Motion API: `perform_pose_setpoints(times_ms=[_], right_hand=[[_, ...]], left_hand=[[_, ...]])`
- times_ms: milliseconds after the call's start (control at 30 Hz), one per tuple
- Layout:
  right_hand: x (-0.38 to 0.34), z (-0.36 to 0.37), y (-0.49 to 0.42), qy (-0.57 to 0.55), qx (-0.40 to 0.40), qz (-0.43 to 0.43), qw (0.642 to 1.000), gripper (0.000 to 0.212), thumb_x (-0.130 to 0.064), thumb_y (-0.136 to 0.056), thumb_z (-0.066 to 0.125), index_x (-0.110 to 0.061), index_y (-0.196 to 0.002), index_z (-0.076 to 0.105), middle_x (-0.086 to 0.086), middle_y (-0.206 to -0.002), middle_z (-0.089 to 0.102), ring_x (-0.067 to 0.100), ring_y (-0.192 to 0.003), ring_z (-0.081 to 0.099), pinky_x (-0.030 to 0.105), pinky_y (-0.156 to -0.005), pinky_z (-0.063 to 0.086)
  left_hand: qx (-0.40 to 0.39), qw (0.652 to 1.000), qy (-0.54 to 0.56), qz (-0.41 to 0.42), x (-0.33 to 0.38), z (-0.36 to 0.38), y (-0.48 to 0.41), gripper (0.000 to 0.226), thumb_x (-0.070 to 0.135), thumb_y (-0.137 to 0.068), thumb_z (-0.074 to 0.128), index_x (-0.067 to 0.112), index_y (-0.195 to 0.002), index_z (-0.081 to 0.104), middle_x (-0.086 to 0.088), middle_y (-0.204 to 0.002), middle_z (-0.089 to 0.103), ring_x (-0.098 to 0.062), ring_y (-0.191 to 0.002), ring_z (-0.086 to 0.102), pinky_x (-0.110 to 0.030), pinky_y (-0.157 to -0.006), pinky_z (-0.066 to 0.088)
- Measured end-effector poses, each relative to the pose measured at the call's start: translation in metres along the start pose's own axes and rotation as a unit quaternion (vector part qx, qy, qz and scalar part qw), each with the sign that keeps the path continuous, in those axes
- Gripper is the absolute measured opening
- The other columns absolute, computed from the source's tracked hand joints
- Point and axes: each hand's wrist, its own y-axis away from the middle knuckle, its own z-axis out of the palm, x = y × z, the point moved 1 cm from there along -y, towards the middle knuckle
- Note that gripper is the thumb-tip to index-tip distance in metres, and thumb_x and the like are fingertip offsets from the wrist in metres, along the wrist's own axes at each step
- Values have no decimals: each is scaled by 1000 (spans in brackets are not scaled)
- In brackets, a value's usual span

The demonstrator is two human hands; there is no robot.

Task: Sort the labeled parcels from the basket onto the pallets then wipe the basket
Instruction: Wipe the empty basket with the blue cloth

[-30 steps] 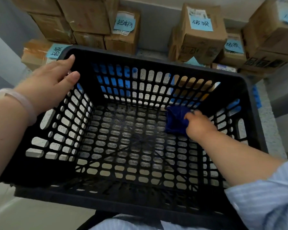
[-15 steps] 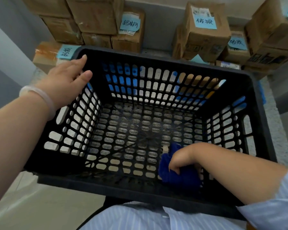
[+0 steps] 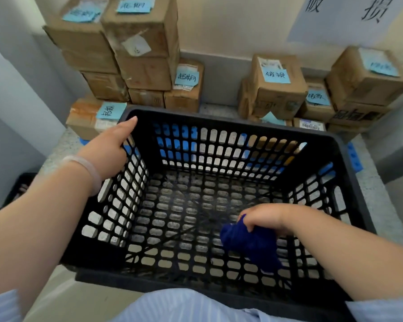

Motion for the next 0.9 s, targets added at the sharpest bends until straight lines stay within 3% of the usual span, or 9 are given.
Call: perform_pose_setpoints(times_ms=[167,267,333,433,600,700,767,833,900], right_hand=[[-9,-1,1,-20,20,-38,999,44,-13,-66,51,-33,-102,67,11,-120,61,31,-105,62,43,-88,55],[-16,0,-4,-1,11,-44,999,49,-11,-79,51,-31,-123,60,6,-127,56,27,-111,58,38,-85,54],[-16,2,-12,7,-7,-31,999,59,-21,-65,61,-28,-123,60,8,-126,59,29,-111,61,47,-98,52],[-14,4,-27,17,-55,-4,998,66,-21,-53,71,-20,-118,62,12,-122,64,31,-107,66,50,-93,55],[-14,18,-40,120,-148,-39,981,28,-7,-80,66,-22,-102,71,-1,-88,72,19,-86,68,25,-65,55],[-9,29,-53,182,-169,-63,967,32,-18,-83,66,-36,-108,73,-6,-107,72,14,-100,67,29,-93,54],[-7,36,-59,205,-189,-82,957,39,-25,-84,64,-46,-117,67,-11,-125,65,12,-116,61,30,-108,42],[-10,45,-60,268,-170,-134,939,45,-28,-93,59,-47,-133,53,-18,-131,53,5,-123,51,19,-107,34],[-16,57,-61,289,-144,-169,931,43,-30,-95,56,-45,-135,51,-15,-132,55,7,-123,51,18,-103,35]], left_hand=[[21,999,4,-28,-1,-2,-6,86,-15,-86,35,36,-154,20,6,-161,21,-17,-147,21,-19,-104,18],[17,1000,8,-22,-3,-5,-11,81,-11,-89,37,33,-154,21,5,-161,21,-14,-147,19,-17,-106,13],[5,1000,12,2,-4,-6,-10,74,-4,-93,42,31,-155,20,7,-162,15,-11,-149,13,-16,-109,7],[6,999,22,26,-5,-10,4,72,12,-97,54,30,-155,15,8,-164,2,-9,-149,3,-14,-110,1],[11,1000,10,-27,-4,-8,68,71,41,-95,51,31,-155,13,13,-162,0,-2,-146,2,-3,-103,-7],[43,993,22,-111,3,-4,110,73,57,-89,38,33,-154,16,18,-161,7,1,-145,7,-13,-109,0],[56,985,-3,-165,12,3,126,68,58,-92,33,36,-154,16,18,-162,6,-7,-147,10,-19,-112,7],[54,979,-76,-181,18,12,130,66,61,-93,27,42,-154,9,20,-162,-1,-15,-147,15,-31,-115,17],[56,976,-91,-191,20,13,127,69,69,-89,19,45,-152,4,21,-161,-2,-16,-147,16,-36,-115,21]])
